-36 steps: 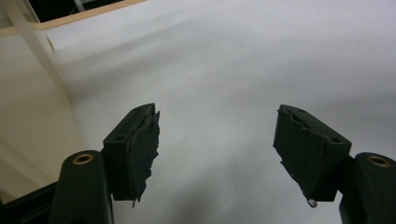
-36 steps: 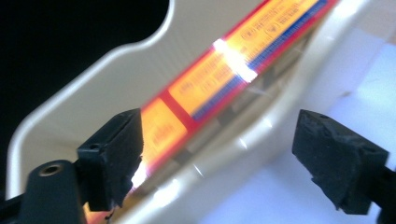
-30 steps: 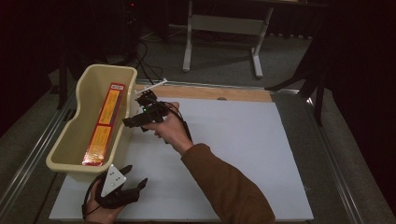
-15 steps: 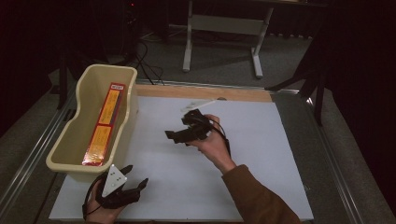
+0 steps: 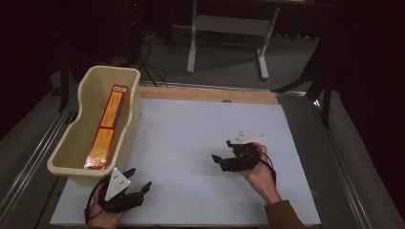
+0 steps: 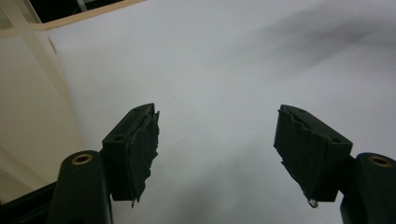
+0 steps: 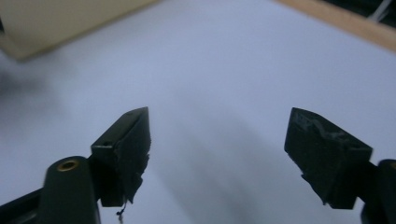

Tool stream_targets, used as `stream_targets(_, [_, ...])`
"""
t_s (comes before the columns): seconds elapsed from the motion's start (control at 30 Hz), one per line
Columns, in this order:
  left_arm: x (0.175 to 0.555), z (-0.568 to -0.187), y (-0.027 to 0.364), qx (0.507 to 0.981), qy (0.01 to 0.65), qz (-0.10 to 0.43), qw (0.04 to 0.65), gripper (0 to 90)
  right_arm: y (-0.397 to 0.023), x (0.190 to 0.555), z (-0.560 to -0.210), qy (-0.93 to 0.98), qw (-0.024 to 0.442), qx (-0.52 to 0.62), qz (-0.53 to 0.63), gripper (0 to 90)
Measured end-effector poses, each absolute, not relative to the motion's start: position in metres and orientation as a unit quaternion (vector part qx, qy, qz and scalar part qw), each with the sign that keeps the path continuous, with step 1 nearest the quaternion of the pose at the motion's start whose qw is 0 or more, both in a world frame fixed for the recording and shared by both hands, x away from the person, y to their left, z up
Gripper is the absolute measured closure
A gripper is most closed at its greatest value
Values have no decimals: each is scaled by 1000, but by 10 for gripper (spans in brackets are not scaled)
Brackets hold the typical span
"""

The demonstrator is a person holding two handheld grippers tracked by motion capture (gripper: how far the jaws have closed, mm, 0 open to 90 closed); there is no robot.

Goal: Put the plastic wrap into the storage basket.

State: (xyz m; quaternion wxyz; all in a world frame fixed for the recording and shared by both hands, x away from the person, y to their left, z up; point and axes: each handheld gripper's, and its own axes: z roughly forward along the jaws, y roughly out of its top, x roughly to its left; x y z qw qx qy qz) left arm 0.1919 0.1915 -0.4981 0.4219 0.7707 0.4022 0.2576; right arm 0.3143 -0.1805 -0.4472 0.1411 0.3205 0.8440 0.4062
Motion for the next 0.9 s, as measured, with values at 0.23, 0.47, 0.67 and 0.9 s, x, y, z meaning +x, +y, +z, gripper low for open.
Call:
stream_targets(0.23, [192, -498, 192, 770, 402, 258, 422, 301, -224, 292, -460, 824, 166, 354, 410, 195])
stream_targets(0.47, [192, -497, 191, 769, 401, 257, 426, 300, -260, 271, -468, 807, 193, 376, 412, 185])
stream_targets(0.67, [191, -495, 190, 769, 394, 260, 430, 300, -292, 254, -480, 786, 204, 397, 427, 184])
stream_targets(0.9, [190, -494, 189, 768, 392, 263, 433, 301, -299, 248, -488, 784, 204, 398, 430, 150])
